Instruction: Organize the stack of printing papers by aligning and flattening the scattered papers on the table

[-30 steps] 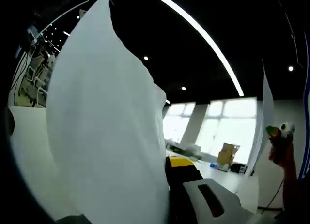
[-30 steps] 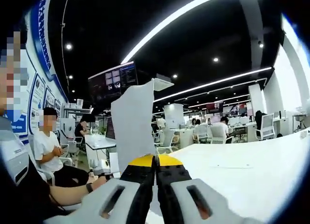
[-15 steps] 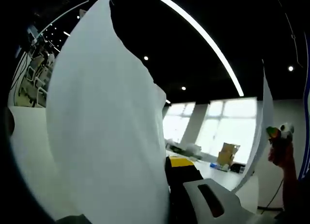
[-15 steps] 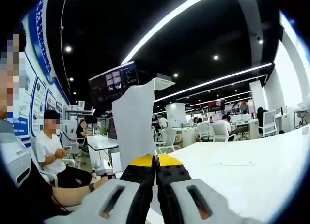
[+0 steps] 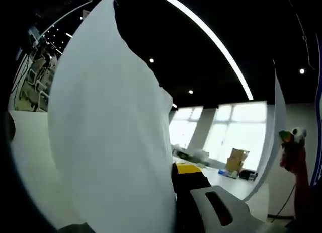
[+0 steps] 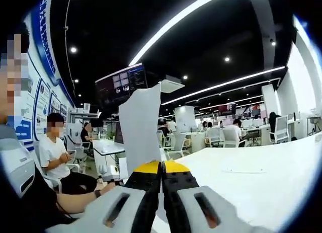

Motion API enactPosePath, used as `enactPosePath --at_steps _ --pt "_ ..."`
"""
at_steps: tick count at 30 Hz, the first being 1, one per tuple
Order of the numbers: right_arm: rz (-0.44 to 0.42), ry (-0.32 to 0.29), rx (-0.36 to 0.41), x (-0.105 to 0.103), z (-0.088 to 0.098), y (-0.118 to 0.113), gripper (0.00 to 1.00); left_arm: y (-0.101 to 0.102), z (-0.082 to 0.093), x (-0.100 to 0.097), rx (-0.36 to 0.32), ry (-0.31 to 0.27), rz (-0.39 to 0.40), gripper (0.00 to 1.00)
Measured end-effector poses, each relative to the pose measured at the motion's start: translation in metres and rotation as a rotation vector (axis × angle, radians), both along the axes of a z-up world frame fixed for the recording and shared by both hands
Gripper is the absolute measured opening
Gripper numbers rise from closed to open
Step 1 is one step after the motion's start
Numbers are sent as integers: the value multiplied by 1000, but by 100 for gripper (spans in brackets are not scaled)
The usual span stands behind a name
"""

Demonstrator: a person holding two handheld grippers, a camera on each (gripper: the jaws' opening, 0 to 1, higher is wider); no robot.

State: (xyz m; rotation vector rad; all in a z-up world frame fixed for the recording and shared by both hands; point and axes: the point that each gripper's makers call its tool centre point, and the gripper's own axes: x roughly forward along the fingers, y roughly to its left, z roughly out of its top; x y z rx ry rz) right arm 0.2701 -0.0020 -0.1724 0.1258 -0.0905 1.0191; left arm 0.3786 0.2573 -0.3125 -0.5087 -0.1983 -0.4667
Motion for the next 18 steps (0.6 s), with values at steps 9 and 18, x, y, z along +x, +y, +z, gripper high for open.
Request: enactPosePath --at_steps 9,18 --pt "20 -11 -2 -7 5 4 0 0 0 0 -1 -1 -1 6" --pt "50 9 -5 -7 4 10 0 0 0 0 -1 -1 -2 6"
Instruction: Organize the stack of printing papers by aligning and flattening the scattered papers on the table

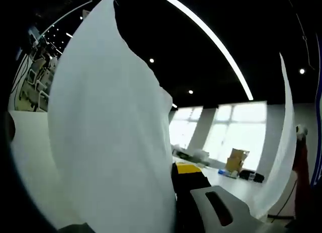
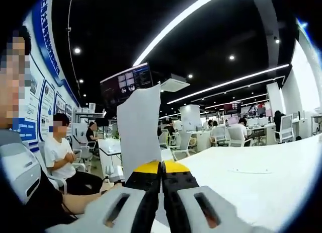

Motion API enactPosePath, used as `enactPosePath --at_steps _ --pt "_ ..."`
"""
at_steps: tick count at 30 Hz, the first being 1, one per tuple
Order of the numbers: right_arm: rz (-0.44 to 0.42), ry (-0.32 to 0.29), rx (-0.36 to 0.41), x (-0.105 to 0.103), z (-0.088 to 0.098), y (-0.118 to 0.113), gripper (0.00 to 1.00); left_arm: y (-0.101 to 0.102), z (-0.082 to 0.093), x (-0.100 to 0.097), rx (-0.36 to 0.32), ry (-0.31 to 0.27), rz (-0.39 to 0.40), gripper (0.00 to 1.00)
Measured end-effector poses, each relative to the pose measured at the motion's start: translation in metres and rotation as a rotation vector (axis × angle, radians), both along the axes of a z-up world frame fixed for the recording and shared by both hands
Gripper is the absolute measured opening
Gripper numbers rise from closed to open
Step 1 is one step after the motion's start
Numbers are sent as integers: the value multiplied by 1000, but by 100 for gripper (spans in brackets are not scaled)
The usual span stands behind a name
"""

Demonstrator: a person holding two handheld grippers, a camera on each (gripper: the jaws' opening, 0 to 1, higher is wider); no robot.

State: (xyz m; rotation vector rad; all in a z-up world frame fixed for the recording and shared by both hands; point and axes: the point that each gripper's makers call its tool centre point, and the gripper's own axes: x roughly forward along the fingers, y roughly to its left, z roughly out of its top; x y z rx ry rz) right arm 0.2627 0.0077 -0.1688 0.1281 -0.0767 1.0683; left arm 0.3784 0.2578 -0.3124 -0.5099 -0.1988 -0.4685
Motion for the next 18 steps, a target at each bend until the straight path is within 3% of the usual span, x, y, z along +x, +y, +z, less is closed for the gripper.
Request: enactPosePath --at_steps 6,13,18 --pt "0 34 -43 8 -11 5 0 -1 0 0 0 1 0 6" --pt "-8 45 -63 23 -14 9 0 -1 0 0 1 1 0 6" --pt "-30 33 -121 37 -18 17 0 -2 0 -1 3 1 1 6"
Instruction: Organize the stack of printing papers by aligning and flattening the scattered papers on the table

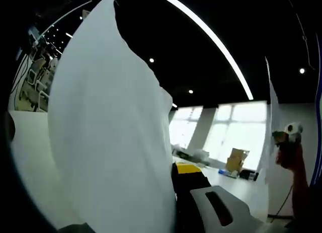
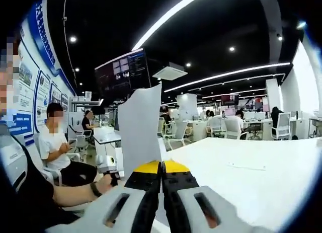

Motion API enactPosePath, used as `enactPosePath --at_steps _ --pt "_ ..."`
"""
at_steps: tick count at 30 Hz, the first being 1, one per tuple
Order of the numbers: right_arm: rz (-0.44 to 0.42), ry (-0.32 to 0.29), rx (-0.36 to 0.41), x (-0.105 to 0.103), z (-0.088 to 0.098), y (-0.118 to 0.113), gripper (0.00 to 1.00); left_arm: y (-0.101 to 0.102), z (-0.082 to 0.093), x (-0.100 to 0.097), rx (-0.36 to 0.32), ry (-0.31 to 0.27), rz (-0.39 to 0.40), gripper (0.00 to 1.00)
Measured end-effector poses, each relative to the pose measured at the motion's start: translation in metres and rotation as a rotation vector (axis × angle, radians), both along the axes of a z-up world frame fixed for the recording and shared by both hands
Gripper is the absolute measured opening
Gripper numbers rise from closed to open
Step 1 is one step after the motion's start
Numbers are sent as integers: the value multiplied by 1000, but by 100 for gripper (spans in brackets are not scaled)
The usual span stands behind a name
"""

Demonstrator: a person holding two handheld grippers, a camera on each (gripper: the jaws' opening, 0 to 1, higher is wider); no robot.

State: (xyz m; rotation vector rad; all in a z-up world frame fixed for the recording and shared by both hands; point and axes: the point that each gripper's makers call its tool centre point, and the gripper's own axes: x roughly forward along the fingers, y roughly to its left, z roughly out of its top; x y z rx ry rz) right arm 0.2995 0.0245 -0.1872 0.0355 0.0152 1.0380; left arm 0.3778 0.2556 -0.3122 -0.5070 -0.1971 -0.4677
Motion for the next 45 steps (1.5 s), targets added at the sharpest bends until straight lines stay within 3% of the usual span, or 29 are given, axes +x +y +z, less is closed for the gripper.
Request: enactPosePath --at_steps 13,30,39,45 --pt "-44 -63 -56 28 4 22 0 -1 0 -1 -2 0 -3 6" --pt "-86 -77 -137 64 -8 37 0 -4 0 -1 -1 -3 -9 6" --pt "-153 -103 -260 98 -24 47 0 -4 0 -1 0 -3 -11 6" --pt "-165 -87 -284 114 -32 52 0 -5 -1 -1 2 -3 -14 6"
